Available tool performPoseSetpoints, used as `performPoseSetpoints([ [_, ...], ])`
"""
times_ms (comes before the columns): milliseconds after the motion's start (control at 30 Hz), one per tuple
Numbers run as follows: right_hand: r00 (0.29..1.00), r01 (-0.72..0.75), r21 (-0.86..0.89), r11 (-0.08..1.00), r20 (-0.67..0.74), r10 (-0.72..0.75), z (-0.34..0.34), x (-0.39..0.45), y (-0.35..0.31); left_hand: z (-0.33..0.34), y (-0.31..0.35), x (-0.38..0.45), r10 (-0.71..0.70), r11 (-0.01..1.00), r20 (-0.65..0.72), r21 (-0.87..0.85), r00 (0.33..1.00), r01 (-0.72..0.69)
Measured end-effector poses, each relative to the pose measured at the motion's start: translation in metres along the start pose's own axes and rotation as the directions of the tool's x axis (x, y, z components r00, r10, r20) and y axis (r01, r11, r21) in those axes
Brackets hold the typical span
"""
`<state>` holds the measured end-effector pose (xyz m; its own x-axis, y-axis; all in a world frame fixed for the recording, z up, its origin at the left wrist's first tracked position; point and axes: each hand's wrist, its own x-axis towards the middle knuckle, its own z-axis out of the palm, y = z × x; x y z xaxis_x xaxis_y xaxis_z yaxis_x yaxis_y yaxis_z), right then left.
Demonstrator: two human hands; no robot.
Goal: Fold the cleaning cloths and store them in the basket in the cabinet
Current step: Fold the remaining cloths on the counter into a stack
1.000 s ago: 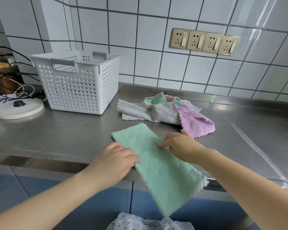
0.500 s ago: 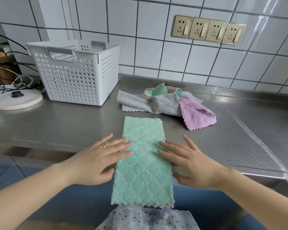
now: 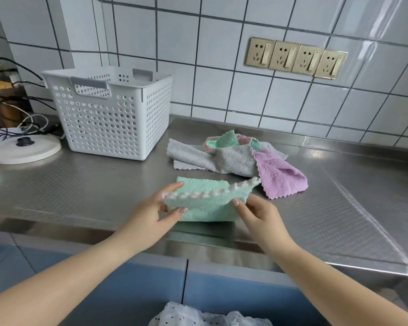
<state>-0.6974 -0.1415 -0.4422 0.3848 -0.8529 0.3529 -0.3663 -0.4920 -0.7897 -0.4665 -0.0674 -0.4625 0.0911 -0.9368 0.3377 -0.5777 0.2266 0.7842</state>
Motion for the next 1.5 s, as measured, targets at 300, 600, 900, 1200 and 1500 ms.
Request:
performPoseSetpoints([
  [300, 0.939, -0.340, 0.070, 0.938, -0.025, 0.343, 0.017, 0.050, 0.012, 0.006, -0.008, 0.053, -0.316, 0.949, -0.059, -0.024, 0.947, 0.316],
  [600, 0.956, -0.245, -0.331, 0.911, 0.074, 0.284, 0.016, 0.063, 0.019, 0.001, -0.010, 0.067, -0.355, 0.931, 0.106, 0.131, 0.929, 0.341],
  [900, 0.949, -0.267, -0.429, 0.863, 0.038, 0.313, 0.004, 0.077, 0.026, -0.011, 0.005, 0.071, -0.334, 0.884, 0.097, 0.378, 0.937, 0.276],
  [1200, 0.929, 0.060, -0.699, 0.712, 0.301, 0.217, 0.061, 0.089, -0.013, 0.032, 0.014, 0.089, -0.210, 0.721, 0.203, 0.693, 0.956, 0.012],
  [1500, 0.903, 0.018, -0.735, 0.678, 0.303, 0.305, 0.044, 0.067, 0.021, 0.024, -0.007, 0.075, -0.362, 0.680, 0.217, 0.727, 0.907, 0.097],
])
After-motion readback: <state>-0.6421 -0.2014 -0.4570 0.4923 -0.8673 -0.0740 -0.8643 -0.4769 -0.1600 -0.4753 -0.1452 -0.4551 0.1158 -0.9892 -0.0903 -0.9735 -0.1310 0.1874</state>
